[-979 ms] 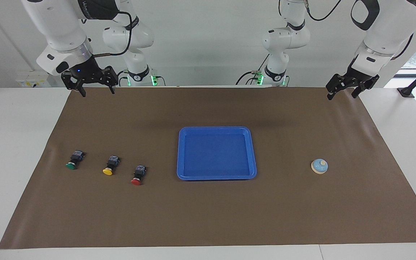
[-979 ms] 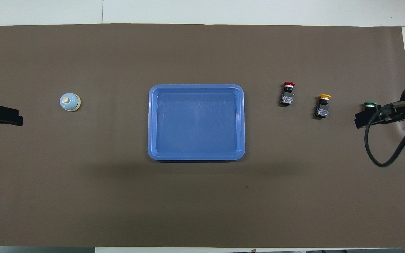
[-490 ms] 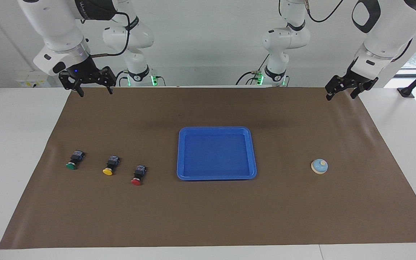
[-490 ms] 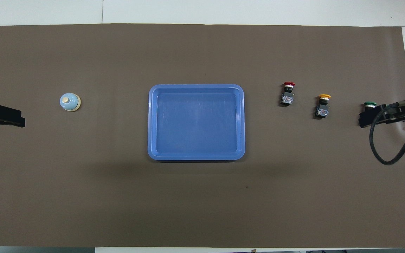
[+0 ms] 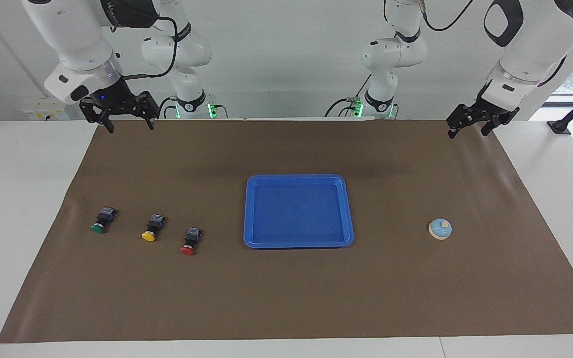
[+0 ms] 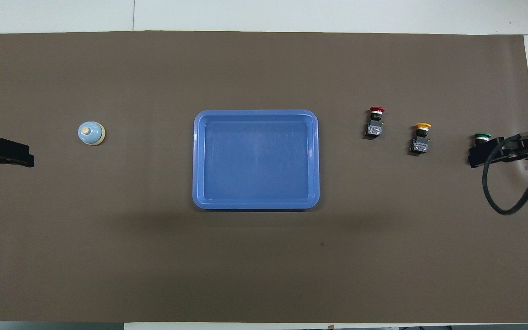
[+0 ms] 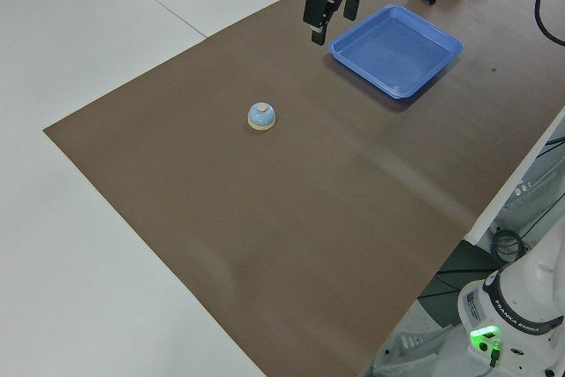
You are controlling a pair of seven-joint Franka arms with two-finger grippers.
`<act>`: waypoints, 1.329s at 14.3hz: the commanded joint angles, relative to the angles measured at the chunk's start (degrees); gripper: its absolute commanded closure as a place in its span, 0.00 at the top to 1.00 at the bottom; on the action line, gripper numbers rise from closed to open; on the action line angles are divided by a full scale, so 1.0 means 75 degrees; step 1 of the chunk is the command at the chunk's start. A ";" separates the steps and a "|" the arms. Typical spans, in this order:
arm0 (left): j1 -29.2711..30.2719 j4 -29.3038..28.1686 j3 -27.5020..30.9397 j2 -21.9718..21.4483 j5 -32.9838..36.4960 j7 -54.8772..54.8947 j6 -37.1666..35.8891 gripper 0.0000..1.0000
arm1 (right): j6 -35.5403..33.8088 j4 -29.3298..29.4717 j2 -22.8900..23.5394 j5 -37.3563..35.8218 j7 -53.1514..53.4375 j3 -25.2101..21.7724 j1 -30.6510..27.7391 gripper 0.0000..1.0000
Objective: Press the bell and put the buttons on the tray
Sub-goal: 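Reach the right gripper to the red-capped button and grasp it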
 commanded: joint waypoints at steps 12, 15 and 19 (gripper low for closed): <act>-0.0220 0.0083 0.0057 0.0017 -0.0094 0.0528 -0.0242 1.00 | 0.3435 -0.1152 0.1511 0.0033 0.2765 0.0169 0.0769 1.00; -0.0244 0.0083 0.0057 -0.0007 -0.0094 0.0493 -0.0196 1.00 | 0.4408 -0.1293 0.2190 -0.0014 0.3423 0.0169 0.0922 1.00; -0.0127 0.0083 0.0116 -0.0030 -0.0082 0.0469 -0.0172 1.00 | 0.5556 -0.1269 0.3187 -0.0060 0.3729 0.0169 0.0934 1.00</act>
